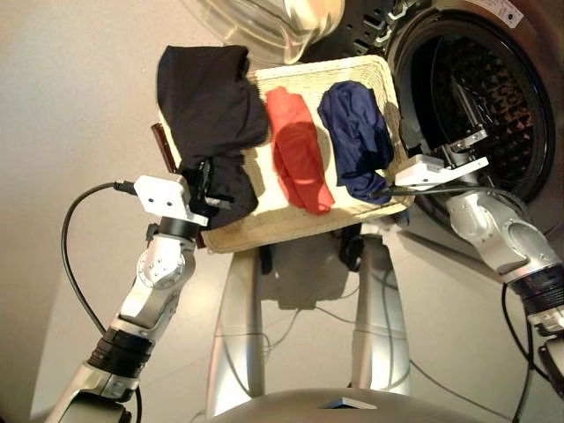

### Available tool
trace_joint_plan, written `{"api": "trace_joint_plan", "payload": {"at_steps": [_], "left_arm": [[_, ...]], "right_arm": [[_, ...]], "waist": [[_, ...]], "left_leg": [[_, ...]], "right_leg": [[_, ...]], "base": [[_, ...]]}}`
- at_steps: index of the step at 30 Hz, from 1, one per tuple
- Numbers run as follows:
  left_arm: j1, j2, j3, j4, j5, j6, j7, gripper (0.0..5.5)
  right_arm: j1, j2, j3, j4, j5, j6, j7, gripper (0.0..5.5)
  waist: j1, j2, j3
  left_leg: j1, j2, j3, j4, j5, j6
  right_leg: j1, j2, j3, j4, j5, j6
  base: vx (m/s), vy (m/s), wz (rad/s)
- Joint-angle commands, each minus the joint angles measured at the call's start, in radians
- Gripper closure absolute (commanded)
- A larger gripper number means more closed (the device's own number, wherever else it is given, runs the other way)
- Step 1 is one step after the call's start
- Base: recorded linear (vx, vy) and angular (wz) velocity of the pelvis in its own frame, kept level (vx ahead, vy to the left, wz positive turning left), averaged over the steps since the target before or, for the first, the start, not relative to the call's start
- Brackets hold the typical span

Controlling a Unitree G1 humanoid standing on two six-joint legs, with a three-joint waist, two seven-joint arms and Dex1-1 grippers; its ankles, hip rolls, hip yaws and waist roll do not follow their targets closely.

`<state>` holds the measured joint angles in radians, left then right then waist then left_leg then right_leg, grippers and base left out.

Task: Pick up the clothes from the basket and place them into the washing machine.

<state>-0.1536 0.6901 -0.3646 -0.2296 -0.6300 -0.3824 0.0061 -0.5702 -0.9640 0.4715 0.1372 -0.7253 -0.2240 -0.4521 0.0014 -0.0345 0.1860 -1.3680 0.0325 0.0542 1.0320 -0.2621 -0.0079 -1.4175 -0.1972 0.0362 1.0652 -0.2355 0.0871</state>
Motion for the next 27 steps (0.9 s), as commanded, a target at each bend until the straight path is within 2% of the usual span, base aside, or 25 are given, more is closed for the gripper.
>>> {"api": "trace_joint_plan", "payload": {"at_steps": [1,5,7,12,19,25,27], "left_arm": [[-0.041,0.033,-0.04,-0.158,-0.157,-0.03,-0.098,5.5],[-0.119,0.07,-0.176,-0.187,-0.284,0.007,-0.138,5.5],[-0.162,0.062,-0.251,-0.18,-0.349,0.023,-0.151,5.5],[-0.229,0.032,-0.363,-0.147,-0.444,0.064,-0.168,5.5],[-0.27,0.025,-0.41,-0.136,-0.468,0.082,-0.158,5.5],[-0.287,0.004,-0.425,-0.137,-0.474,0.086,-0.145,5.5],[-0.291,-0.002,-0.428,-0.134,-0.473,0.088,-0.137,5.5]], "right_arm": [[-0.056,-0.088,0.053,-0.14,-0.027,-0.01,-0.01,0.0],[-0.122,-0.098,0.136,-0.157,-0.04,-0.011,-0.021,0.0],[-0.168,-0.09,0.185,-0.153,-0.066,0.0,-0.036,0.0],[-0.254,-0.1,0.309,-0.15,-0.129,0.023,-0.016,0.0],[-0.296,-0.112,0.419,-0.159,-0.117,0.006,0.044,0.0],[-0.385,-0.056,0.542,-0.139,-0.106,-0.006,0.108,0.0],[-0.395,-0.046,0.547,-0.144,-0.097,-0.006,0.109,0.0]], "waist": [[-0.029,0.052,-0.046],[-0.029,0.054,-0.047],[-0.029,0.054,-0.044],[-0.034,0.052,-0.04],[-0.036,0.049,-0.045],[-0.031,0.046,-0.045],[-0.031,0.046,-0.045]], "left_leg": [[-0.019,-0.017,-0.06,-0.039,0.021,0.019],[-0.019,-0.012,-0.058,-0.035,0.021,0.019],[-0.018,-0.009,-0.054,-0.036,0.021,0.018],[-0.027,-0.008,-0.051,-0.022,0.02,0.016],[-0.033,-0.006,-0.05,-0.018,0.027,0.011],[-0.043,-0.007,-0.052,-0.02,0.033,0.006],[-0.045,-0.008,-0.051,-0.022,0.035,0.006]], "right_leg": [[0.046,0.016,-0.005,-0.12,0.08,-0.018],[0.043,0.016,-0.001,-0.118,0.086,-0.015],[0.044,0.016,0.001,-0.118,0.088,-0.015],[0.035,0.014,0.002,-0.11,0.091,-0.014],[0.026,0.012,0.002,-0.106,0.098,-0.015],[0.022,0.011,0.002,-0.109,0.098,-0.017],[0.021,0.011,0.001,-0.11,0.099,-0.017]], "base": [[0.0,0.0,0.0],[0.0,0.0,0.0],[0.0,0.0,0.0],[0.0,0.0,0.0],[0.0,0.0,0.0],[0.0,0.0,0.0],[0.0,0.0,0.0]]}}
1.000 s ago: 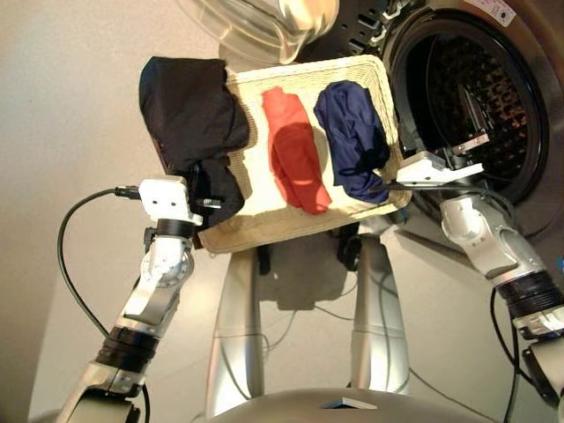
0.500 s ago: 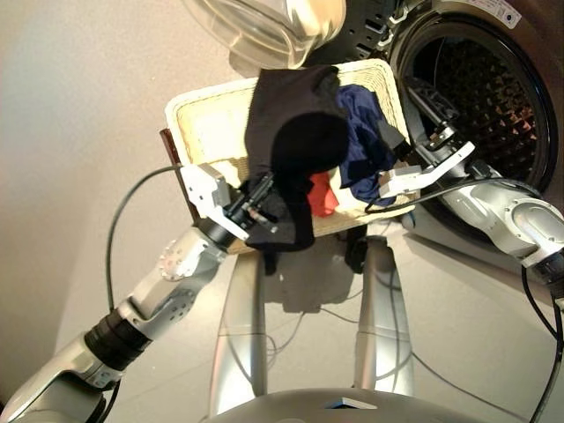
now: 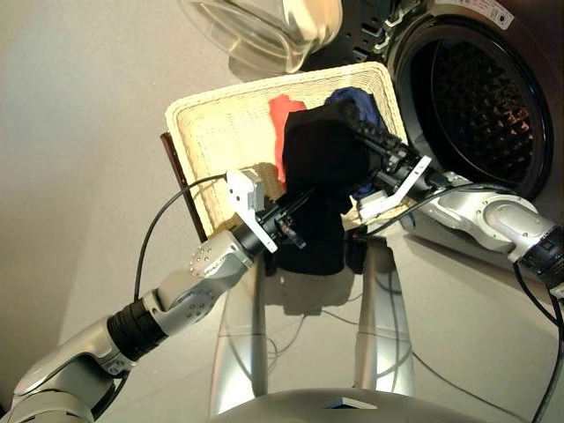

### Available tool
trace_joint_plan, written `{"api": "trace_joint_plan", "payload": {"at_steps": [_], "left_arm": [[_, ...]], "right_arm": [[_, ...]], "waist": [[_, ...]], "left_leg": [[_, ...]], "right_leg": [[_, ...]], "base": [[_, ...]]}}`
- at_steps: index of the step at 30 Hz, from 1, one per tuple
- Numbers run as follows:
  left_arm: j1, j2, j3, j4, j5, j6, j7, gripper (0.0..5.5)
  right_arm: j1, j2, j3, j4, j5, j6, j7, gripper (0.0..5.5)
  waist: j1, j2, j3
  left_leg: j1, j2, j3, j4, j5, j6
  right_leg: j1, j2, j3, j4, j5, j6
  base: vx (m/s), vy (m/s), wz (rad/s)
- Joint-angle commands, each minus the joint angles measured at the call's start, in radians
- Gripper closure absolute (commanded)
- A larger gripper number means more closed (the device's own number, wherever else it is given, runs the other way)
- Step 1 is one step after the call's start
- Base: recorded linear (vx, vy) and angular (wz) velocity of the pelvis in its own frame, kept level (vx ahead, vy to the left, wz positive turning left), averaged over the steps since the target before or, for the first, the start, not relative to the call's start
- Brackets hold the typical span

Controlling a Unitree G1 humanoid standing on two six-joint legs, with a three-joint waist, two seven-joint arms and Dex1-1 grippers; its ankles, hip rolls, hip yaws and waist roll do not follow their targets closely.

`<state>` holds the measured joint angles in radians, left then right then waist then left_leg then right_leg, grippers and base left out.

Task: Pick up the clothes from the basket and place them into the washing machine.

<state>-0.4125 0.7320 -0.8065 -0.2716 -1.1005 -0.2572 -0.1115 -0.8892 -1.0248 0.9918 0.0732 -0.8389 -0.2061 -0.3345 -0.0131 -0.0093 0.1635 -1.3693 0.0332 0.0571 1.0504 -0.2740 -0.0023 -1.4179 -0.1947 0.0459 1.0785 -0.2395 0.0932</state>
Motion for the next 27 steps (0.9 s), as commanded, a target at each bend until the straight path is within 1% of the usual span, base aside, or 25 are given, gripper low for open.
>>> {"api": "trace_joint_plan", "payload": {"at_steps": [1,3,5,11,14,16,18,19,20,23,24,25,26,27], "left_arm": [[-0.038,-0.045,0.012,-0.093,0.002,-0.037,-0.015,5.5],[-0.044,-0.047,0.013,-0.091,0.005,-0.037,-0.008,5.5],[-0.048,-0.052,0.013,-0.083,0.007,-0.036,-0.005,5.5],[-0.057,-0.052,0.005,-0.082,0.005,-0.037,-0.004,5.5],[-0.061,-0.053,0.004,-0.085,0.009,-0.038,0.003,5.5],[-0.066,-0.074,0.002,-0.08,0.01,-0.04,0.013,5.5],[-0.075,-0.098,-0.005,-0.074,0.013,-0.04,0.022,5.5],[-0.077,-0.11,-0.002,-0.07,0.017,-0.045,0.029,5.5],[-0.077,-0.11,-0.003,-0.069,0.018,-0.045,0.03,5.5],[-0.08,-0.134,0.004,-0.061,0.028,-0.051,0.041,5.5],[-0.079,-0.137,0.007,-0.059,0.03,-0.054,0.043,5.5],[-0.08,-0.141,0.013,-0.058,0.031,-0.056,0.045,5.5],[-0.082,-0.148,0.015,-0.054,0.033,-0.058,0.047,5.5],[-0.084,-0.162,0.009,-0.045,0.035,-0.061,0.05,5.5]], "right_arm": [[-0.078,0.021,0.022,-0.088,0.024,-0.022,-0.012,0.0],[-0.087,0.031,0.029,-0.098,0.029,-0.022,-0.01,0.0],[-0.112,0.038,0.068,-0.114,0.028,-0.031,0.019,0.0],[-0.122,0.041,0.125,-0.108,0.048,-0.053,0.049,0.0],[-0.108,0.052,0.101,-0.123,0.066,-0.046,0.032,0.0],[-0.095,0.075,0.065,-0.142,0.075,-0.039,0.004,0.0],[-0.106,0.137,0.037,-0.136,0.077,-0.026,-0.014,0.0],[-0.104,0.162,0.025,-0.128,0.075,-0.02,-0.024,0.0],[-0.104,0.164,0.026,-0.125,0.074,-0.02,-0.025,0.0],[-0.061,0.2,-0.028,-0.133,0.069,-0.012,-0.074,0.0],[-0.049,0.204,-0.048,-0.155,0.074,-0.009,-0.08,2.89],[-0.038,0.208,-0.066,-0.178,0.08,-0.009,-0.086,3.45],[-0.025,0.214,-0.082,-0.188,0.086,-0.01,-0.091,5.5],[-0.008,0.241,-0.08,-0.147,0.082,-0.013,-0.112,5.5]], "waist": [[-0.016,0.02,-0.022],[-0.013,0.018,-0.021],[-0.011,0.014,-0.019],[-0.013,0.017,-0.017],[-0.013,0.017,-0.014],[-0.014,0.016,-0.008],[-0.008,0.02,-0.005],[-0.006,0.02,-0.003],[-0.006,0.019,-0.004],[-0.009,0.022,-0.001],[-0.011,0.023,0.0],[-0.013,0.024,0.001],[-0.013,0.023,0.006],[-0.009,0.025,0.003]], "left_leg": [[-0.044,-0.009,-0.053,-0.043,0.048,0.001],[-0.045,-0.009,-0.053,-0.044,0.049,0.001],[-0.043,-0.009,-0.052,-0.043,0.048,0.001],[-0.042,-0.012,-0.053,-0.045,0.048,0.0],[-0.039,-0.011,-0.05,-0.05,0.051,0.001],[-0.037,-0.008,-0.046,-0.045,0.046,0.004],[-0.035,-0.008,-0.044,-0.04,0.043,0.007],[-0.035,-0.009,-0.043,-0.038,0.042,0.008],[-0.035,-0.009,-0.042,-0.037,0.042,0.008],[-0.036,-0.01,-0.042,-0.038,0.042,0.01],[-0.036,-0.008,-0.041,-0.041,0.043,0.011],[-0.035,-0.007,-0.04,-0.041,0.043,0.011],[-0.044,-0.007,-0.033,-0.056,0.08,0.02],[-0.03,-0.006,-0.04,-0.048,0.045,0.012]], "right_leg": [[0.022,0.008,-0.009,-0.126,0.104,-0.022],[0.023,0.009,-0.008,-0.128,0.106,-0.022],[0.026,0.009,-0.009,-0.127,0.105,-0.022],[0.026,0.008,-0.01,-0.127,0.104,-0.022],[0.029,0.008,-0.01,-0.129,0.106,-0.021],[0.031,0.01,-0.007,-0.127,0.107,-0.022],[0.031,0.012,-0.005,-0.124,0.106,-0.023],[0.03,0.012,-0.004,-0.122,0.104,-0.024],[0.03,0.012,-0.004,-0.121,0.104,-0.024],[0.028,0.012,-0.004,-0.121,0.105,-0.026],[0.027,0.012,-0.005,-0.122,0.104,-0.026],[0.028,0.014,-0.005,-0.122,0.103,-0.027],[0.02,0.009,-0.008,-0.14,0.137,-0.033],[0.031,0.013,-0.006,-0.125,0.103,-0.028]], "base": [[0.0,0.0,0.0],[0.0,0.0,0.0],[0.0,0.0,0.0],[0.0,0.0,0.0],[0.0,0.0,0.0],[0.0,0.0,0.0],[0.0,0.0,0.0],[0.0,0.0,0.0],[0.0,0.0,0.0],[0.0,0.0,0.0],[0.0,0.0,0.0],[-0.102,0.024,-0.004],[0.0,0.0,0.0],[0.0,0.0,0.0]]}}
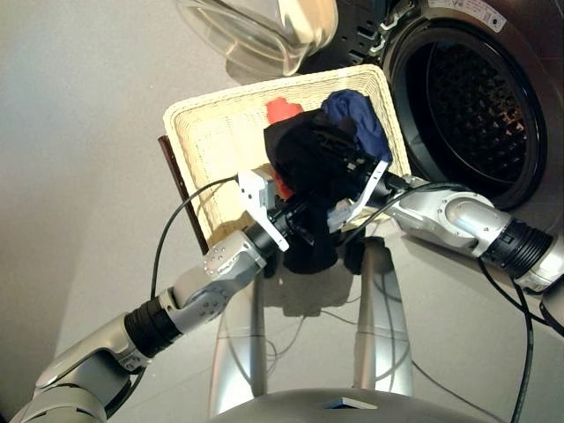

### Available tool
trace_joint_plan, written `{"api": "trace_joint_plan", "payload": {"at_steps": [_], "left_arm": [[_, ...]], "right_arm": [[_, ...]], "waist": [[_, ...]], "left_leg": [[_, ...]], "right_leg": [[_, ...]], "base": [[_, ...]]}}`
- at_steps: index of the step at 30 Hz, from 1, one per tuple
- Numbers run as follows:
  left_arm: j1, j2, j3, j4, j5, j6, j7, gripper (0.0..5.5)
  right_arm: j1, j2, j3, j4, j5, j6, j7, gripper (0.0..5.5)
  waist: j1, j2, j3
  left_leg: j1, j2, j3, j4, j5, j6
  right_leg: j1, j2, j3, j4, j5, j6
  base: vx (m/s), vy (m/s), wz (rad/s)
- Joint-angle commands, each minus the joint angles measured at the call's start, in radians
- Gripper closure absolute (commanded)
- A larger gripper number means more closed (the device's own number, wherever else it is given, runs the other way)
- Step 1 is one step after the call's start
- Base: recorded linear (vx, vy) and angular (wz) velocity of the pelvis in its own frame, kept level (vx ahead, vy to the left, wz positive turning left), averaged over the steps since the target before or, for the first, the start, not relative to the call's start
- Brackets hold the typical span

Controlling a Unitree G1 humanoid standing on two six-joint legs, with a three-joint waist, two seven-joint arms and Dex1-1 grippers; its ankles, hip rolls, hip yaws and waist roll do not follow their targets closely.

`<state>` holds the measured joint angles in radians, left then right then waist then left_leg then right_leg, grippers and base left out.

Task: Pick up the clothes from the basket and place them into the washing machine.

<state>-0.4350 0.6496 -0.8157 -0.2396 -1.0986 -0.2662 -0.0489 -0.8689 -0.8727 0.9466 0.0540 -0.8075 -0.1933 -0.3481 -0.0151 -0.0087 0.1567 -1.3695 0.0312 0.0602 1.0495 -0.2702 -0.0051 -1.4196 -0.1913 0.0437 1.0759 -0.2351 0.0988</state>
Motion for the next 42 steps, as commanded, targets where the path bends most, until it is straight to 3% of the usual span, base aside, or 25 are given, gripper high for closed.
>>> {"api": "trace_joint_plan", "payload": {"at_steps": [1,18,28,29,32,35,37,42], "left_arm": [[-0.064,-0.084,0.017,-0.074,0.039,-0.058,-0.007,5.5],[-0.057,-0.063,0.019,-0.076,0.04,-0.085,-0.009,5.5],[-0.098,-0.015,-0.039,-0.062,0.041,-0.066,-0.005,5.5],[-0.104,-0.007,-0.037,-0.064,0.06,-0.064,0.001,0.0],[-0.122,-0.015,0.001,-0.085,0.157,-0.066,0.057,0.0],[-0.101,-0.041,0.094,-0.1,0.272,-0.089,0.109,0.0],[-0.074,-0.052,0.166,-0.113,0.404,-0.108,0.153,0.0],[0.01,-0.093,0.246,-0.152,0.451,-0.156,0.19,0.0]], "right_arm": [[-0.032,0.109,-0.021,-0.117,0.046,-0.02,-0.105,5.5],[0.099,0.06,-0.064,-0.095,0.077,-0.035,-0.186,5.5],[0.152,-0.04,-0.076,-0.075,0.072,-0.035,-0.217,5.5],[0.169,-0.042,-0.089,-0.072,0.083,-0.039,-0.219,5.5],[0.136,0.063,-0.145,-0.092,0.158,-0.023,-0.198,5.5],[0.179,0.116,-0.234,-0.089,0.218,-0.027,-0.226,5.5],[0.219,0.155,-0.308,-0.086,0.265,-0.041,-0.251,5.5],[0.276,0.22,-0.423,-0.079,0.326,-0.057,-0.334,5.5]], "waist": [[-0.004,0.025,0.011],[-0.014,0.032,0.017],[-0.025,0.035,0.005],[-0.025,0.036,0.004],[-0.015,0.039,0.003],[-0.012,0.04,0.008],[-0.011,0.041,0.01],[-0.011,0.04,0.015]], "left_leg": [[-0.03,-0.004,-0.044,-0.047,0.04,0.015],[-0.022,-0.001,-0.045,-0.062,0.047,0.007],[-0.026,-0.001,-0.046,-0.064,0.051,0.001],[-0.026,-0.001,-0.045,-0.064,0.052,0.001],[-0.026,-0.003,-0.043,-0.069,0.055,0.003],[-0.028,-0.003,-0.038,-0.072,0.056,0.006],[-0.03,-0.005,-0.038,-0.075,0.056,0.007],[-0.03,-0.005,-0.034,-0.082,0.058,0.011]], "right_leg": [[0.033,0.01,-0.004,-0.122,0.098,-0.033],[0.043,0.009,-0.011,-0.137,0.102,-0.033],[0.039,0.01,-0.012,-0.141,0.107,-0.031],[0.04,0.01,-0.012,-0.142,0.107,-0.031],[0.043,0.01,-0.012,-0.145,0.109,-0.032],[0.043,0.011,-0.013,-0.148,0.108,-0.034],[0.043,0.012,-0.016,-0.151,0.106,-0.035],[0.04,0.013,-0.016,-0.156,0.109,-0.035]], "base": [[0.1,-0.024,-0.051],[0.0,0.0,0.0],[0.0,0.0,0.0],[0.0,0.0,0.0],[0.0,0.0,0.0],[0.0,0.0,0.0],[0.0,0.0,0.0],[0.0,0.0,0.0]]}}
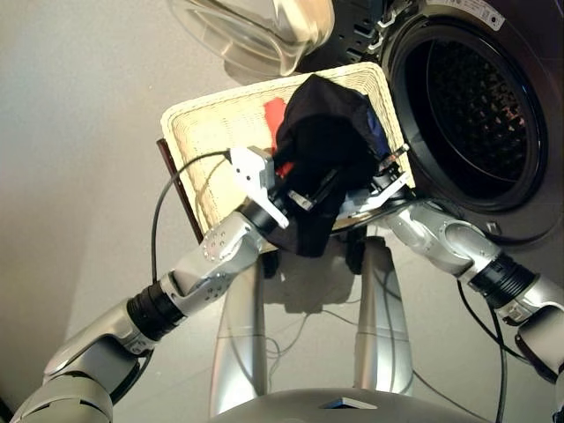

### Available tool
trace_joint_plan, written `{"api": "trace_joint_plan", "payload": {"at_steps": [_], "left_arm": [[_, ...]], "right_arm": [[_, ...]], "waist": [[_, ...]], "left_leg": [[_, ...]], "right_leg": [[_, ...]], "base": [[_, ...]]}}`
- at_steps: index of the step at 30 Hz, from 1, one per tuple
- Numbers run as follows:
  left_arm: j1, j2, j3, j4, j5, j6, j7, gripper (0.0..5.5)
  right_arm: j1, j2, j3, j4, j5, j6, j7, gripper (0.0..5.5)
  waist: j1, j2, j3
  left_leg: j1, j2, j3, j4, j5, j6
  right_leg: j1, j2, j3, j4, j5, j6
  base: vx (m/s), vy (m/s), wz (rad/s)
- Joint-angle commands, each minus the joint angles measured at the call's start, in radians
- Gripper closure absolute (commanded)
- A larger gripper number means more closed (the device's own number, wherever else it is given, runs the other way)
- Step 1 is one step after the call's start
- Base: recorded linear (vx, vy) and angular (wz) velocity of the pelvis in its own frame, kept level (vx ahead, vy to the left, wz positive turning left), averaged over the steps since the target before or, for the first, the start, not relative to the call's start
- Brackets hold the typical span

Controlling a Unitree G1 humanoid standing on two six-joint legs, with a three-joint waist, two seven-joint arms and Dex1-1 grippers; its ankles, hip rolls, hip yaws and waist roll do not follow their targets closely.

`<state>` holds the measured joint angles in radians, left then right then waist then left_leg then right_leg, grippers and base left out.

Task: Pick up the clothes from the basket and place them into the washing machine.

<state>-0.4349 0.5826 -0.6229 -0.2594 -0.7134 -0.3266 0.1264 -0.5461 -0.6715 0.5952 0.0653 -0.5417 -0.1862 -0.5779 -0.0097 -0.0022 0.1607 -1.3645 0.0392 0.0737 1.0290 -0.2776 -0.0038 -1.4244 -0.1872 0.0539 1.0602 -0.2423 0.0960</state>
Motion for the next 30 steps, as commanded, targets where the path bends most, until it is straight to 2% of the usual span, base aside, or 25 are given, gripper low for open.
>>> {"api": "trace_joint_plan", "payload": {"at_steps": [1,6,9,12,21,25,30], "left_arm": [[0.024,-0.031,0.071,-0.135,0.07,-0.103,0.022,0.0],[0.096,-0.054,0.111,-0.116,0.071,-0.121,0.037,0.0],[0.141,-0.084,0.149,-0.098,0.066,-0.131,0.047,0.0],[0.18,-0.117,0.187,-0.078,0.057,-0.143,0.065,0.0],[0.273,-0.171,0.285,-0.03,0.102,-0.193,0.091,0.0],[0.305,-0.196,0.318,0.004,0.098,-0.203,0.073,0.0],[0.324,-0.194,0.338,0.001,0.089,-0.213,0.019,0.0]], "right_arm": [[-0.042,0.027,-0.094,-0.084,0.069,-0.062,-0.12,5.5],[0.004,0.089,-0.19,-0.058,0.177,-0.083,-0.164,5.5],[0.046,0.16,-0.251,-0.044,0.377,-0.142,-0.155,5.5],[0.06,0.211,-0.294,-0.042,0.507,-0.199,-0.162,5.5],[-0.012,0.239,-0.398,0.147,0.468,-0.197,-0.301,5.5],[-0.064,0.258,-0.465,0.321,0.578,-0.233,-0.337,5.5],[-0.155,0.215,-0.544,0.495,0.636,-0.237,-0.399,5.5]], "waist": [[-0.016,0.034,0.012],[-0.019,0.033,0.017],[-0.021,0.03,0.02],[-0.021,0.027,0.027],[-0.006,0.031,0.038],[0.006,0.029,0.041],[0.028,0.032,0.046]], "left_leg": [[-0.035,-0.013,-0.046,-0.061,0.065,0.01],[-0.04,-0.016,-0.048,-0.059,0.067,0.012],[-0.04,-0.013,-0.047,-0.06,0.069,0.012],[-0.041,-0.015,-0.048,-0.059,0.07,0.013],[-0.047,-0.019,-0.047,-0.05,0.062,0.013],[-0.056,-0.021,-0.048,-0.043,0.059,0.013],[-0.066,-0.028,-0.052,-0.034,0.056,0.013]], "right_leg": [[0.044,0.008,-0.025,-0.141,0.117,-0.032],[0.041,0.011,-0.021,-0.136,0.115,-0.034],[0.042,0.013,-0.022,-0.141,0.12,-0.035],[0.043,0.011,-0.023,-0.14,0.12,-0.035],[0.036,0.012,-0.024,-0.131,0.114,-0.038],[0.028,0.012,-0.027,-0.122,0.114,-0.038],[0.015,0.009,-0.027,-0.111,0.109,-0.036]], "base": [[0.0,0.0,0.0],[0.0,0.0,0.0],[0.0,0.0,0.0],[0.0,0.0,0.0],[0.0,0.0,0.0],[0.0,0.0,0.0],[0.0,0.0,0.0]]}}
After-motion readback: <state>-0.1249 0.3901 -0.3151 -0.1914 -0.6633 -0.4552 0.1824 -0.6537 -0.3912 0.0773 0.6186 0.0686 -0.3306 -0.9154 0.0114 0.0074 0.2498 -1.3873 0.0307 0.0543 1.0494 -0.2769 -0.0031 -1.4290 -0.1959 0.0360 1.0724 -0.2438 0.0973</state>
